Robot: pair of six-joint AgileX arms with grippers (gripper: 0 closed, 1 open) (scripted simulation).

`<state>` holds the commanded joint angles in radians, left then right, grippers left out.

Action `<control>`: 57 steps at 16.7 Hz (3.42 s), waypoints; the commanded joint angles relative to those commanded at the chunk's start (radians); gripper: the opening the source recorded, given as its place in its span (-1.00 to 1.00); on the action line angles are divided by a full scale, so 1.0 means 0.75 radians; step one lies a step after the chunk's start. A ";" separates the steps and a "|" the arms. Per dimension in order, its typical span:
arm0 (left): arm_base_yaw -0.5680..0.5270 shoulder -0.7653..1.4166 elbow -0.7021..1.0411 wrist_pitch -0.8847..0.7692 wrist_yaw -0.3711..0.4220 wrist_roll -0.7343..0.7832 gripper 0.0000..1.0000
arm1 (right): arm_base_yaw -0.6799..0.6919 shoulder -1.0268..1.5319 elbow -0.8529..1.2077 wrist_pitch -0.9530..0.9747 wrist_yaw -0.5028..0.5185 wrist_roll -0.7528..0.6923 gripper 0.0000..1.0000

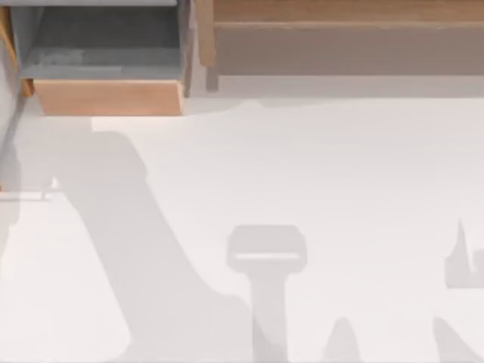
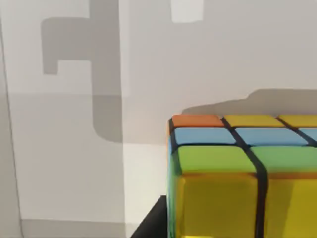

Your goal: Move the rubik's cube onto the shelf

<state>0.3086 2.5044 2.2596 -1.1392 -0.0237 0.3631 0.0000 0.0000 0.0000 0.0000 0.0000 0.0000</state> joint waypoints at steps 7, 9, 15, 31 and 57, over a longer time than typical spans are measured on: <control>0.039 0.088 0.178 -0.219 0.109 0.164 -1.00 | 0.000 0.000 0.000 0.000 0.000 0.000 1.00; 0.055 0.106 0.282 -0.274 0.166 0.256 -1.00 | 0.000 0.000 0.000 0.000 0.000 0.000 1.00; 0.055 0.099 0.351 -0.283 0.193 0.318 -1.00 | 0.000 0.000 0.000 0.000 0.000 0.000 1.00; -0.571 -0.665 -0.482 0.178 -0.196 0.234 -1.00 | 0.000 0.000 0.000 0.000 0.000 0.000 1.00; -1.914 -0.577 -1.190 2.726 -0.915 -0.275 -1.00 | 0.000 0.000 0.000 0.000 0.000 0.000 1.00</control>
<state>-1.1271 2.0715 1.3668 0.9051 -0.7101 0.1569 0.0000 0.0000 0.0000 0.0000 0.0000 0.0000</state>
